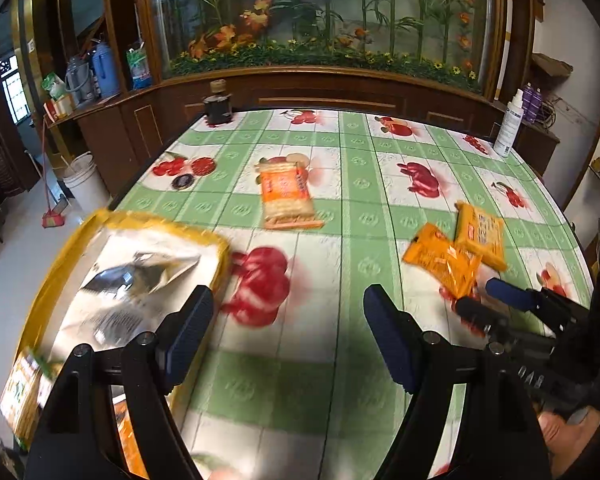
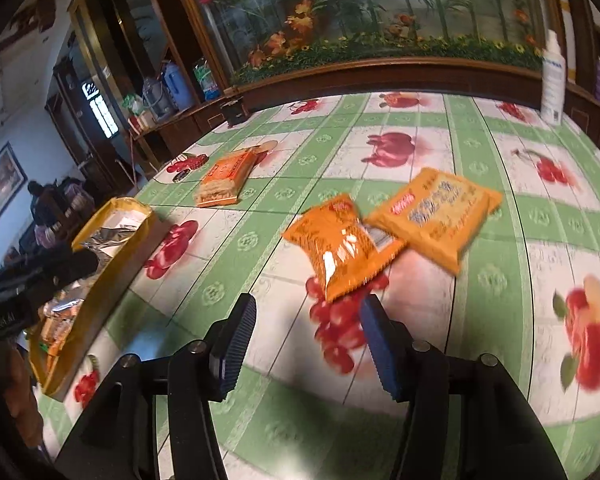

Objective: Organize snacks
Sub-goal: 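Move both open tools toward the orange snack packs on the table, then grasp the orange soda cracker pack with the left tool while the right tool grasps an orange bag, then carry the cracker pack and the orange bag over the tray with both tools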

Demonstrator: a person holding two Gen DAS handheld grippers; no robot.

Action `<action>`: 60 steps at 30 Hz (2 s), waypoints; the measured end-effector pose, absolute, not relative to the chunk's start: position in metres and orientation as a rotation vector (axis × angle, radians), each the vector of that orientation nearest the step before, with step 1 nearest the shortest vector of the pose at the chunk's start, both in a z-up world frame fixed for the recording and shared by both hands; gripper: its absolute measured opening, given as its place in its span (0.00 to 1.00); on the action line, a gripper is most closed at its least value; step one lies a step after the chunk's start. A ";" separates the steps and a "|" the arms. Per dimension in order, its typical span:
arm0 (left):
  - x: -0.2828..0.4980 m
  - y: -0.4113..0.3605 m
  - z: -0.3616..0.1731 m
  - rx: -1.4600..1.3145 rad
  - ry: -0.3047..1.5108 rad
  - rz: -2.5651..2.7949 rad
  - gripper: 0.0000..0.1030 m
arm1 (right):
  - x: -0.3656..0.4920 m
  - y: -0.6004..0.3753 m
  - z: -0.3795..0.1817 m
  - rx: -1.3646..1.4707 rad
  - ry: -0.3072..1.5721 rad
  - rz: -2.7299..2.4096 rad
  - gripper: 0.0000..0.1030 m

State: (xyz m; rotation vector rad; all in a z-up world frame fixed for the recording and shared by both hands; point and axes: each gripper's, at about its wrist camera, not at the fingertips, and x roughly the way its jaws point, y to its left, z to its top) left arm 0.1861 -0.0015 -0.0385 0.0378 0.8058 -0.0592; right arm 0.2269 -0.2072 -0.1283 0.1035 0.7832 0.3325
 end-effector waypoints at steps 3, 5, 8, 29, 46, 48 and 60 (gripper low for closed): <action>0.213 -0.008 -0.042 0.018 0.821 -0.054 0.75 | 0.241 -0.202 -0.127 0.063 0.769 0.342 0.56; 0.230 -0.012 -0.045 0.010 0.827 -0.045 0.75 | 0.250 -0.202 -0.128 0.066 0.762 0.352 0.56; 0.251 -0.016 -0.053 0.016 0.849 -0.023 0.75 | 0.264 -0.204 -0.132 0.083 0.767 0.358 0.56; 0.380 -0.017 -0.113 -0.034 0.997 0.070 0.77 | 0.299 -0.191 -0.144 0.010 0.854 0.347 0.55; 0.243 -0.022 -0.097 -0.048 0.956 -0.100 0.50 | 0.300 -0.211 -0.140 0.132 0.821 0.376 0.25; 0.217 -0.017 -0.089 -0.044 0.936 -0.108 0.51 | 0.296 -0.211 -0.142 0.156 0.840 0.385 0.06; 0.140 0.041 -0.065 -0.129 0.886 -0.081 0.51 | 0.227 -0.189 -0.109 0.116 0.759 0.463 0.16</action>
